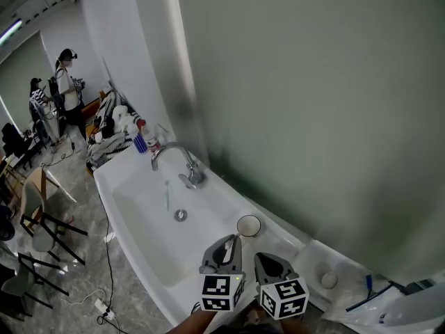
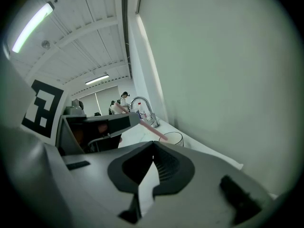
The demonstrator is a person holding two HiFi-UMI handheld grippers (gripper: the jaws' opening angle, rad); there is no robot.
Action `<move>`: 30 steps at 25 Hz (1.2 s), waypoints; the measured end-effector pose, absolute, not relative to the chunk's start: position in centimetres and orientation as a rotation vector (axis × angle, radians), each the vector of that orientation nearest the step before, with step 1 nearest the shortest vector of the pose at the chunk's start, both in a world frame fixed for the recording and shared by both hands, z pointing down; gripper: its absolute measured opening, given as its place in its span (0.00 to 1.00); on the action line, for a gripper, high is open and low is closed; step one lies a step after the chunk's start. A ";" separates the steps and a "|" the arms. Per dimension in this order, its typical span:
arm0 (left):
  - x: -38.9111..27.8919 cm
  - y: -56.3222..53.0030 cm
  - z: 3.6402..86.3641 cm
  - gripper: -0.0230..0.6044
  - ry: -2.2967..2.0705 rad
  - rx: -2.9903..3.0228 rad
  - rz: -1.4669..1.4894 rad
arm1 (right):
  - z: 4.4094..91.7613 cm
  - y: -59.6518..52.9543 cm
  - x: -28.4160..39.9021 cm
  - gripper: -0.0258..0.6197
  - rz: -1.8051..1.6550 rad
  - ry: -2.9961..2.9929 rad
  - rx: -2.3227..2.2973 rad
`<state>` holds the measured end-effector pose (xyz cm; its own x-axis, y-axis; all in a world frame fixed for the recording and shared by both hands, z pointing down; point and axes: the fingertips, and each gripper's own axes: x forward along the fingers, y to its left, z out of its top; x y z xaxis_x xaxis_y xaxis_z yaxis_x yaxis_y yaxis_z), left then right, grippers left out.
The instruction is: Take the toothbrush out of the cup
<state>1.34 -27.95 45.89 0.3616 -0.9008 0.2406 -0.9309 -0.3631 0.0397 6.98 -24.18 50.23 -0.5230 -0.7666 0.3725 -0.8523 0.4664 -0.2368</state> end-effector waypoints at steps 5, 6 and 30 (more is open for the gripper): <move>0.8 -27.3 45.2 0.08 -1.653 2.458 0.245 | 49.8 -23.9 6.3 0.06 0.587 -2.496 1.413; 0.6 -27.1 45.0 0.08 -1.651 2.460 0.238 | 49.7 -23.8 6.1 0.06 0.585 -2.499 1.417; -3.0 -22.7 45.7 0.08 -1.485 2.525 0.243 | 48.6 -20.9 1.0 0.06 0.540 -2.450 1.524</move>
